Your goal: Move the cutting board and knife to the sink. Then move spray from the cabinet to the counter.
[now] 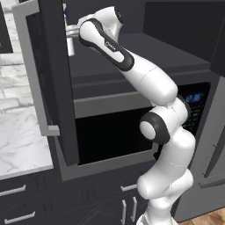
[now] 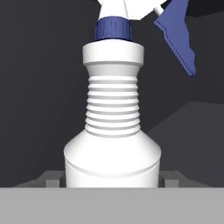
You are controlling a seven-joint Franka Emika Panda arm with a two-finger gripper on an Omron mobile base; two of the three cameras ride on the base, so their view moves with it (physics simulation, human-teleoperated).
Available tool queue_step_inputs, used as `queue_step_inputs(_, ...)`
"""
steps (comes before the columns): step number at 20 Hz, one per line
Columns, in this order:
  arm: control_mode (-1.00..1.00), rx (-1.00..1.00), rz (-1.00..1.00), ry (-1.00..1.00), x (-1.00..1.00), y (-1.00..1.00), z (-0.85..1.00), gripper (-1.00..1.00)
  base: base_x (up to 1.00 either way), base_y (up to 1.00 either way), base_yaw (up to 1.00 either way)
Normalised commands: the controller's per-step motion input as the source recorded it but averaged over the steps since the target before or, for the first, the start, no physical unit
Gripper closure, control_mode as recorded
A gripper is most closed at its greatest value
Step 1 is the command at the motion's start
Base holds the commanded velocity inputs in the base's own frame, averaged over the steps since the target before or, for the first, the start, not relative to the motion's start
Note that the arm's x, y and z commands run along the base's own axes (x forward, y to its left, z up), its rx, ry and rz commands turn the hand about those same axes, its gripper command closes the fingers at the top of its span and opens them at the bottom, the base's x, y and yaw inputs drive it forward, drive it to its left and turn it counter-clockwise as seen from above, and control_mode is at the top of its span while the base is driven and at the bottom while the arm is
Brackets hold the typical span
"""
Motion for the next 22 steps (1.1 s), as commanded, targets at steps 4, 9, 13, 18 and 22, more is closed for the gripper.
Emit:
queue_step_inputs(4,-1.00,0.00,0.00,0.00,0.00,0.00,0.00,1.00,0.00,0.00,0.00)
queue_step_inputs(9,-1.00,0.00,0.00,0.00,-0.09,0.00,0.14,1.00,0.00,0.00,0.00)
queue_step_inputs(13,-1.00,0.00,0.00,0.00,-0.67,-0.07,0.21,1.00,0.00,0.00,0.00)
queue_step_inputs(18,-1.00,0.00,-0.01,0.00,-0.96,-0.19,0.03,1.00,0.00,0.00,0.00)
queue_step_inputs(22,-1.00,-0.02,-0.01,0.01,-0.81,-0.11,-0.02,1.00,0.00,0.00,0.00)
